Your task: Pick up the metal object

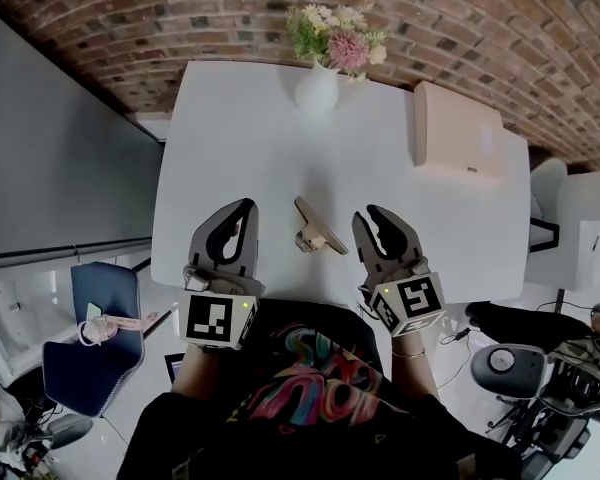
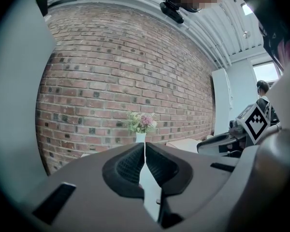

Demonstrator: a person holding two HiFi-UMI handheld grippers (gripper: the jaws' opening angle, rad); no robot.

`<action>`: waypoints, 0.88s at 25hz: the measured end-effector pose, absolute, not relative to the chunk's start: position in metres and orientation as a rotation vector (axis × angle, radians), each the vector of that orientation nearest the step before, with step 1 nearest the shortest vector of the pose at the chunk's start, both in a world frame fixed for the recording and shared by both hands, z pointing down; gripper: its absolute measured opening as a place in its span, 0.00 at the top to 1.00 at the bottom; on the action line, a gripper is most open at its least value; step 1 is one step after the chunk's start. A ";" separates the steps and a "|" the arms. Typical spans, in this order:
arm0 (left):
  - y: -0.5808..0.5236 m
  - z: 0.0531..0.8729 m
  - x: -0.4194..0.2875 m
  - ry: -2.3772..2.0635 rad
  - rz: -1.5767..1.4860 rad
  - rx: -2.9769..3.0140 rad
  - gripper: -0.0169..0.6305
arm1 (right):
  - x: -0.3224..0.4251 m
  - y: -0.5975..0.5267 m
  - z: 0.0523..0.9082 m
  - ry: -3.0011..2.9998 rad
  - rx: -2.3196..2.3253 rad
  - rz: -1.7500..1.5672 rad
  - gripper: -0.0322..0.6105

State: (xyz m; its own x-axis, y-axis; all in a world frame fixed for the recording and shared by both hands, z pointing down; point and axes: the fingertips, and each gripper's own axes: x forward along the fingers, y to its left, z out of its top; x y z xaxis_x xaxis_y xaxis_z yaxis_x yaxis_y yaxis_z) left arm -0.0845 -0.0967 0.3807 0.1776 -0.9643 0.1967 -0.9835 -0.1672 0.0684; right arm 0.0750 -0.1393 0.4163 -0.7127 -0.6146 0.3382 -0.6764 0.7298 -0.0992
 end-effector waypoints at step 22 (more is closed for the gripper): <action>-0.078 0.397 -0.084 -1.910 0.154 2.208 0.93 | 0.043 -0.108 0.470 -2.599 0.708 0.396 0.63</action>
